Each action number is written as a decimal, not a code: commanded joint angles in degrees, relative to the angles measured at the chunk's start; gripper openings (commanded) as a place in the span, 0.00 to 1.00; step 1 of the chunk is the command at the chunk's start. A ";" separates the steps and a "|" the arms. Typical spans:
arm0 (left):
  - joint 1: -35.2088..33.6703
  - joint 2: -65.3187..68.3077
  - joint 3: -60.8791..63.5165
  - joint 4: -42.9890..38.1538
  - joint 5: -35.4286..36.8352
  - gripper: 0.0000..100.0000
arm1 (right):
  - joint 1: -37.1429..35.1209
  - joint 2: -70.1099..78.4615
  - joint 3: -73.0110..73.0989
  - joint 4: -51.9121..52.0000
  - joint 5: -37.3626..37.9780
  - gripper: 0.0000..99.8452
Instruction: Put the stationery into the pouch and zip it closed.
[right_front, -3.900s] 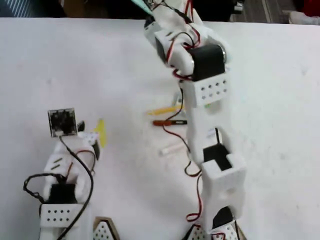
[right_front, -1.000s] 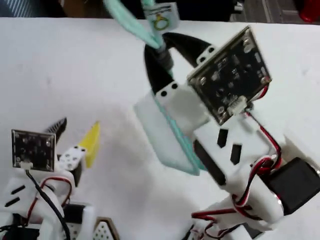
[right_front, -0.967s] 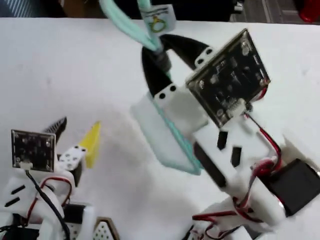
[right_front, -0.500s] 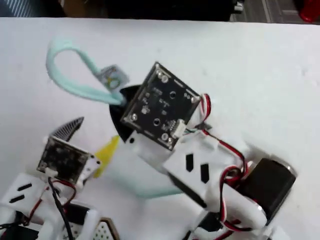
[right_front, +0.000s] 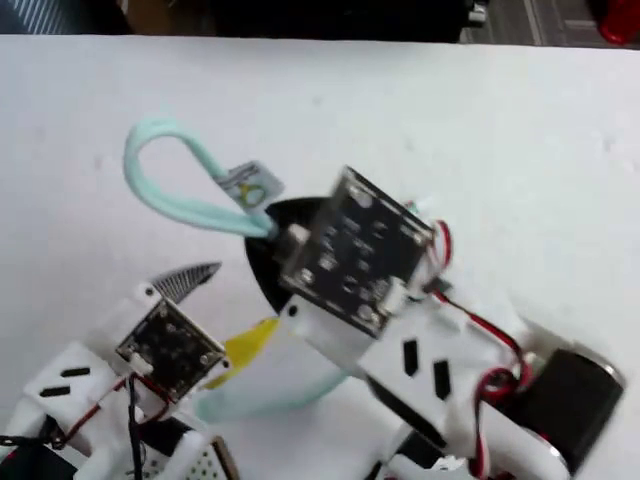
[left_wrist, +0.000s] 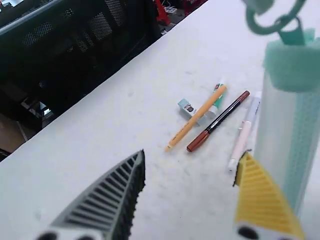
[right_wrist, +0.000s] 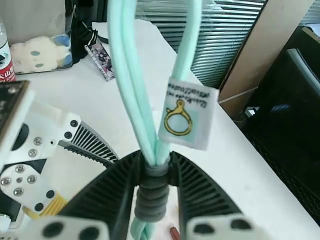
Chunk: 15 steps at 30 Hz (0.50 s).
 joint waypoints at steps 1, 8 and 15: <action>3.56 0.31 -3.78 1.85 3.08 0.30 | -0.48 -1.01 0.35 -0.13 -0.53 0.02; -6.02 0.31 -16.26 1.05 2.73 0.30 | -0.22 1.36 1.76 -4.09 -0.09 0.02; -6.73 0.31 -14.68 3.60 2.99 0.30 | -0.13 1.63 1.76 -4.97 -0.09 0.02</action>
